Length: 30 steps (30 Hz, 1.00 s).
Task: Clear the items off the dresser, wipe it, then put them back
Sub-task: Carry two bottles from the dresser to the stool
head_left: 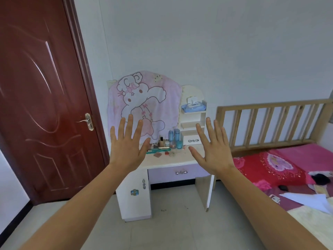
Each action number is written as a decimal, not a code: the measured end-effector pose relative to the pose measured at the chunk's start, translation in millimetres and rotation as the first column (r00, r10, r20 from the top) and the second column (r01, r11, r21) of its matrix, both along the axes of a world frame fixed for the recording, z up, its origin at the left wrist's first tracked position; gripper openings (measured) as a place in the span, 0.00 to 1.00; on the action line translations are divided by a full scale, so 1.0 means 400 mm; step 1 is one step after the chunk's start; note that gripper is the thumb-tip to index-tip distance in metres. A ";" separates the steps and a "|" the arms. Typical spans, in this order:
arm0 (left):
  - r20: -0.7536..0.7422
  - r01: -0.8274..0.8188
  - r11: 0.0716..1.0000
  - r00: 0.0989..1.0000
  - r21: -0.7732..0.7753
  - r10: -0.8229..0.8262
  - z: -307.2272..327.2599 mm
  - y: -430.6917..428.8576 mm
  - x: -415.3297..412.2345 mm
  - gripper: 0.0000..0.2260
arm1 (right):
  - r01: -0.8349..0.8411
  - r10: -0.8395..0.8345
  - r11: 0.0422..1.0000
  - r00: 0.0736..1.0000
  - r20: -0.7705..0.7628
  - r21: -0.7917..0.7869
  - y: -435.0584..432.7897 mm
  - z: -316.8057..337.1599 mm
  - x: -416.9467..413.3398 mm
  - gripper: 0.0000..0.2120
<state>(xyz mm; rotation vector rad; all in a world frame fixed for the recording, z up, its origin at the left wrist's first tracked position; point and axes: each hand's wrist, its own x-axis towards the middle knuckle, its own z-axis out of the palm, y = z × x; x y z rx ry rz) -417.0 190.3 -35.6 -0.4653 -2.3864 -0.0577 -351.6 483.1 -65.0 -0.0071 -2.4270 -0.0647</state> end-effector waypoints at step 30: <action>0.504 0.140 0.990 0.855 0.001 -0.122 -0.482 0.583 -1.580 0.29 | -0.007 0.142 0.938 0.920 0.365 -0.347 0.454 -0.461 -1.548 0.33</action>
